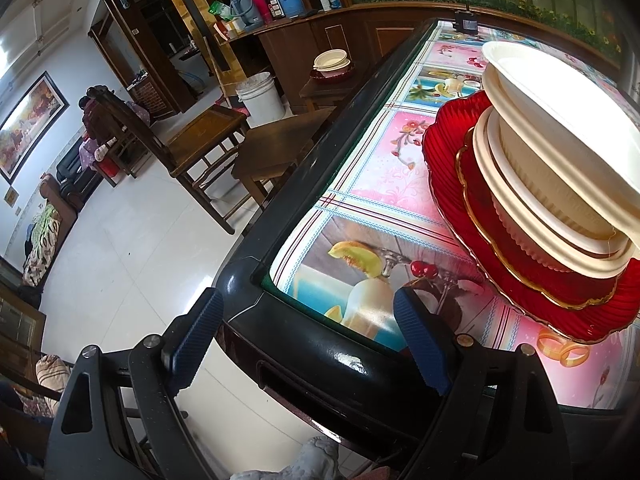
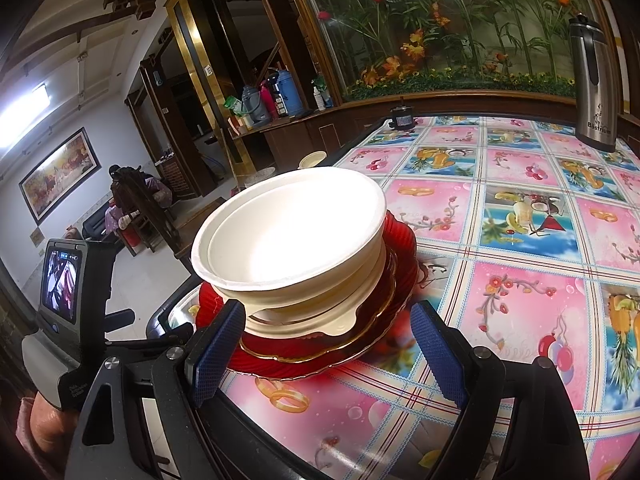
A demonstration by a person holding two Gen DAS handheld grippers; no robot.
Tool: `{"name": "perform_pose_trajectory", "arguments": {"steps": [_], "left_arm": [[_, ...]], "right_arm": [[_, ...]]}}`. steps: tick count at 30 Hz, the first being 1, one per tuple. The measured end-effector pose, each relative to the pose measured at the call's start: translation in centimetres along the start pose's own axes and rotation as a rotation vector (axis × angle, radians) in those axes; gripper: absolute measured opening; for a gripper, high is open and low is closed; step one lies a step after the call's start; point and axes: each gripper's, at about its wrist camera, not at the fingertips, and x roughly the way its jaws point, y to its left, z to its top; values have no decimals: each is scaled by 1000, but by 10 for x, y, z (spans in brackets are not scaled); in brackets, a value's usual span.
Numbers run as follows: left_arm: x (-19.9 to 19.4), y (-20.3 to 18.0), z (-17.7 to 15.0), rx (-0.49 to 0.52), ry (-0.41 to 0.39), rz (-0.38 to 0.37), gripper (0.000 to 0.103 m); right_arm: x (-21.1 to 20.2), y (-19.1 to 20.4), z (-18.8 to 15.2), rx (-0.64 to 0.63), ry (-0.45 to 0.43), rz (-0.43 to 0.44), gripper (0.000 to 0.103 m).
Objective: Organize plates and bowls
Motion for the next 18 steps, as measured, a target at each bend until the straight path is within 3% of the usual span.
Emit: {"name": "perform_pose_trajectory", "arguments": {"steps": [18], "left_arm": [[3, 0, 0, 4, 6, 3, 88]], "right_arm": [[1, 0, -2, 4, 4, -1, 86]]}}
